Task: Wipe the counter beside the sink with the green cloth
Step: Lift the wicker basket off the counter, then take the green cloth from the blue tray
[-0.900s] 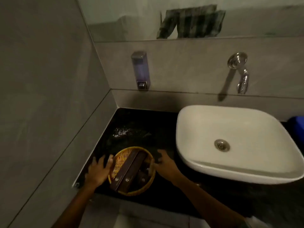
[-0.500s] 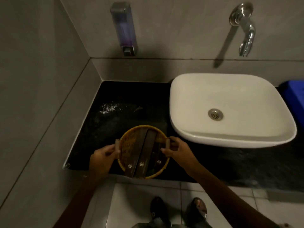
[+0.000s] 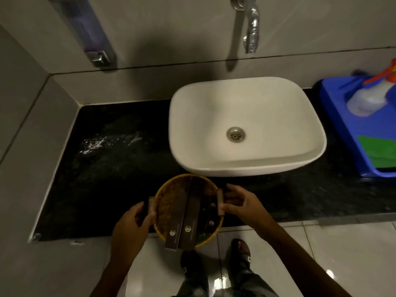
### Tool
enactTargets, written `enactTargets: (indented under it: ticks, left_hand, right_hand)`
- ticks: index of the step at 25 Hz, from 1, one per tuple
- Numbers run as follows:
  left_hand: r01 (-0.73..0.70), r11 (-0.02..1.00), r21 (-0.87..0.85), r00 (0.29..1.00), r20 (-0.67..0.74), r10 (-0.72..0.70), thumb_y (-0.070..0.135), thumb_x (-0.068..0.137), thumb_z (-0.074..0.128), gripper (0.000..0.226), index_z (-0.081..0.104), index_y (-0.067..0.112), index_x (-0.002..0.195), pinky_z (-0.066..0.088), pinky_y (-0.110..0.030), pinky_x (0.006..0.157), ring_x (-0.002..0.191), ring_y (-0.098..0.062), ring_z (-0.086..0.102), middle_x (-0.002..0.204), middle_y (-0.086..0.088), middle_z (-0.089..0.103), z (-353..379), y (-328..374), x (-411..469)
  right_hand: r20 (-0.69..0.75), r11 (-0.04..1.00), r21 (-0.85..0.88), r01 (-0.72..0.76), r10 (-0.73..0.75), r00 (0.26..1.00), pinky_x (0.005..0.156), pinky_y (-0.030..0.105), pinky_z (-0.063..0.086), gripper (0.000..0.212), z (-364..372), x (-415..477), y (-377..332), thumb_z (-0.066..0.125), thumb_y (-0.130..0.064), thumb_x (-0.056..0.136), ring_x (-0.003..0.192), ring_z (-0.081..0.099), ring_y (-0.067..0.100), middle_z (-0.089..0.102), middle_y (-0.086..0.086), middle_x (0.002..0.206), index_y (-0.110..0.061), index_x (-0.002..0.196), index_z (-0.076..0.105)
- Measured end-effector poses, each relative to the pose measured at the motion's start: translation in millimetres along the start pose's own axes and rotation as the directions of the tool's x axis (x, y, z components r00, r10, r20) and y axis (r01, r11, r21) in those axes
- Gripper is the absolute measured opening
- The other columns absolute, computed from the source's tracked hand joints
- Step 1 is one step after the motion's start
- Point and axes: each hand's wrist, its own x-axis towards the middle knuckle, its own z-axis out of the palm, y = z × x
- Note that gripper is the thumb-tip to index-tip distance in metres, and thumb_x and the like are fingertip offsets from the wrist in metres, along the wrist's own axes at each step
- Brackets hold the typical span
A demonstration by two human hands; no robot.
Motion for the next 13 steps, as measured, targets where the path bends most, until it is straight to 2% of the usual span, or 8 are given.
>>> enactTargets:
  ticks: [2, 4, 5, 6, 8, 11, 12, 13]
  left_hand:
    - [-0.070, 0.996, 0.058, 0.991, -0.110, 0.076, 0.034, 0.088, 0.059, 0.044, 0.048, 0.026, 0.130, 0.048, -0.043, 0.090, 0.109, -0.024, 0.059, 0.124, -0.007, 0.062, 1, 32, -1]
    - [-0.254, 0.967, 0.001, 0.955, -0.156, 0.252, 0.034, 0.087, 0.059, 0.036, 0.050, 0.035, 0.122, 0.050, -0.037, 0.086, 0.099, -0.016, 0.062, 0.114, 0.001, 0.066, 23, 99, -2]
    - [-0.381, 0.924, -0.025, 0.915, -0.151, 0.374, 0.034, 0.087, 0.059, 0.032, 0.052, 0.036, 0.118, 0.050, -0.032, 0.083, 0.094, -0.012, 0.062, 0.107, 0.006, 0.067, 40, 139, -4]
    - [-0.520, 0.853, -0.046, 0.850, -0.130, 0.511, 0.034, 0.087, 0.058, 0.027, 0.055, 0.036, 0.114, 0.049, -0.028, 0.079, 0.090, -0.008, 0.060, 0.103, 0.011, 0.067, 65, 184, -6]
    - [-0.742, 0.668, -0.045, 0.669, -0.088, 0.738, 0.030, 0.087, 0.057, 0.021, 0.060, 0.029, 0.108, 0.049, -0.027, 0.074, 0.086, -0.008, 0.058, 0.101, 0.013, 0.066, 115, 258, -11]
    - [-0.917, 0.398, -0.032, 0.396, 0.048, 0.917, 0.019, 0.081, 0.061, 0.017, 0.067, 0.020, 0.097, 0.050, -0.039, 0.079, 0.088, -0.024, 0.062, 0.091, -0.001, 0.072, 216, 360, -17]
    - [-0.945, 0.327, -0.004, 0.324, 0.128, 0.937, 0.019, 0.080, 0.060, 0.017, 0.068, 0.019, 0.095, 0.048, -0.041, 0.082, 0.090, -0.028, 0.062, 0.088, -0.003, 0.071, 250, 387, -18]
    - [-0.966, 0.254, 0.046, 0.258, 0.235, 0.937, 0.020, 0.081, 0.057, 0.019, 0.068, 0.018, 0.097, 0.044, -0.043, 0.086, 0.096, -0.029, 0.060, 0.091, -0.004, 0.071, 287, 411, -18]
  right_hand:
    - [-0.060, 0.998, -0.036, 0.058, -0.060, 0.996, 0.074, 0.020, 0.055, 0.051, -42, -2, -8, 0.075, -0.013, 0.079, 0.094, 0.068, 0.011, 0.068, -0.003, 0.102, -0.021, 0.125, 0.054]
    - [-0.141, 0.990, -0.001, 0.142, -0.141, 0.980, 0.063, 0.017, 0.053, 0.030, -108, -10, -18, 0.074, -0.008, 0.080, 0.074, 0.070, 0.007, 0.073, -0.005, 0.080, -0.021, 0.105, 0.064]
    - [-0.192, 0.983, -0.015, 0.183, -0.182, 0.964, 0.056, 0.014, 0.050, 0.024, -145, -14, -23, 0.073, -0.004, 0.081, 0.062, 0.067, 0.004, 0.072, -0.005, 0.069, -0.021, 0.097, 0.066]
    - [-0.266, 0.977, -0.056, 0.206, -0.213, 0.940, 0.052, 0.014, 0.048, 0.022, -190, -19, -27, 0.072, -0.002, 0.081, 0.056, 0.064, 0.004, 0.069, -0.004, 0.064, -0.020, 0.092, 0.067]
    - [-0.400, 0.969, -0.172, 0.179, -0.234, 0.886, 0.057, 0.017, 0.047, 0.016, -269, -18, -27, 0.071, -0.001, 0.082, 0.061, 0.063, 0.011, 0.068, 0.008, 0.069, -0.013, 0.092, 0.069]
    - [-0.645, 0.905, -0.414, -0.101, -0.213, 0.734, 0.078, 0.029, 0.048, 0.017, -388, -1, 1, 0.064, -0.002, 0.085, 0.089, 0.067, 0.025, 0.074, 0.018, 0.096, -0.005, 0.100, 0.071]
    - [-0.678, 0.858, -0.473, -0.201, -0.209, 0.705, 0.085, 0.033, 0.048, 0.020, -419, 9, 14, 0.062, -0.004, 0.087, 0.099, 0.067, 0.028, 0.073, 0.018, 0.104, -0.007, 0.104, 0.071]
    - [-0.675, 0.798, -0.530, -0.287, -0.192, 0.712, 0.092, 0.036, 0.047, 0.024, -449, 19, 27, 0.060, -0.007, 0.087, 0.108, 0.065, 0.031, 0.071, 0.018, 0.112, -0.008, 0.109, 0.070]
